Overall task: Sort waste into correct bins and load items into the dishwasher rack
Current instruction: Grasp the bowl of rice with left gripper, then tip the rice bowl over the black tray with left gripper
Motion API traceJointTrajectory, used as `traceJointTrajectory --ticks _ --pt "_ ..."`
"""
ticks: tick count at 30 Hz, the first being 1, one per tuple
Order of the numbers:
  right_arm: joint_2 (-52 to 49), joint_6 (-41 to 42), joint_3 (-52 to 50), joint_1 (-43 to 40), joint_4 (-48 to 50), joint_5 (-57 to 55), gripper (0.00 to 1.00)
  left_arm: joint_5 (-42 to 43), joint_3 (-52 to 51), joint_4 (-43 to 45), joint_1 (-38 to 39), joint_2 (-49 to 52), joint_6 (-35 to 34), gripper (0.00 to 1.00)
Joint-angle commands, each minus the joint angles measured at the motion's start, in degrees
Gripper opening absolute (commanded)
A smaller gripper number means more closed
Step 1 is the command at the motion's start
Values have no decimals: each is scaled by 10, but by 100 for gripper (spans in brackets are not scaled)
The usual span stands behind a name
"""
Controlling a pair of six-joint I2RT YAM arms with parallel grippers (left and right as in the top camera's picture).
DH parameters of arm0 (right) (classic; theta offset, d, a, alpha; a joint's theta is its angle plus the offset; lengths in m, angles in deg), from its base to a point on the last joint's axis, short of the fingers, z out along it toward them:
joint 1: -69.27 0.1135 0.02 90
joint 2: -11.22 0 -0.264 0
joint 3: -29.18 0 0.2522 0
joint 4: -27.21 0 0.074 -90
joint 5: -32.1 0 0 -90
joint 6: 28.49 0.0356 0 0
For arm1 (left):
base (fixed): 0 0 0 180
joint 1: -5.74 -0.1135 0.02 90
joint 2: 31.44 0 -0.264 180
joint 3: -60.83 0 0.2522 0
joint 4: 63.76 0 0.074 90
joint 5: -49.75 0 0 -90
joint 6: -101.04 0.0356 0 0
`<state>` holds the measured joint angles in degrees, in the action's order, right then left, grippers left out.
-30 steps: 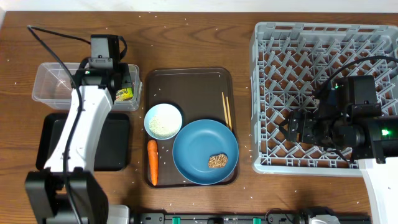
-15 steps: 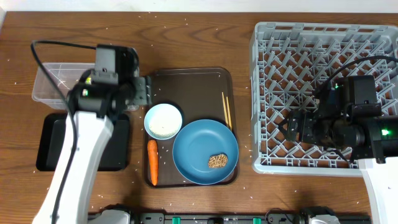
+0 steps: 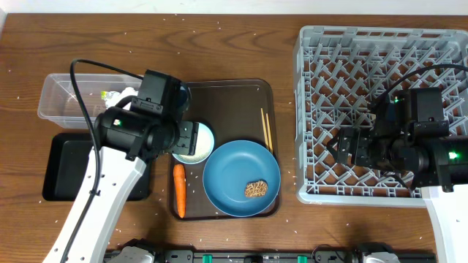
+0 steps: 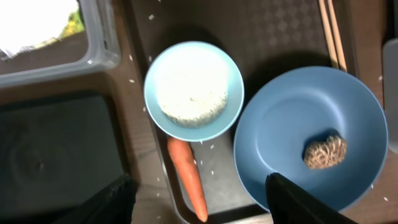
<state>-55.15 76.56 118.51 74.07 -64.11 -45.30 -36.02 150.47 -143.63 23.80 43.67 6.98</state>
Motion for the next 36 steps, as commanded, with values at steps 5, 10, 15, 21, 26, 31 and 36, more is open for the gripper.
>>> traceJointTrajectory --ticks 5,10,15,21,26,31,36 --pt "-1 0 1 3 0 -1 99 56 3 -3 35 3 1 68" --pt "-1 0 1 3 -2 -1 99 49 -2 -2 61 21 -23 68" --pt "-1 8 1 3 -2 1 99 5 -17 10 67 64 -68 61" --pt "-1 8 1 3 -4 1 99 7 -18 46 72 130 -72 60" --pt "-1 8 1 3 -4 1 99 -15 -18 93 79 205 -102 57" --pt "-1 8 1 3 -5 1 99 -24 -18 152 80 268 -138 51" --pt "-1 8 1 3 -5 1 99 -41 -18 173 80 311 -178 44"
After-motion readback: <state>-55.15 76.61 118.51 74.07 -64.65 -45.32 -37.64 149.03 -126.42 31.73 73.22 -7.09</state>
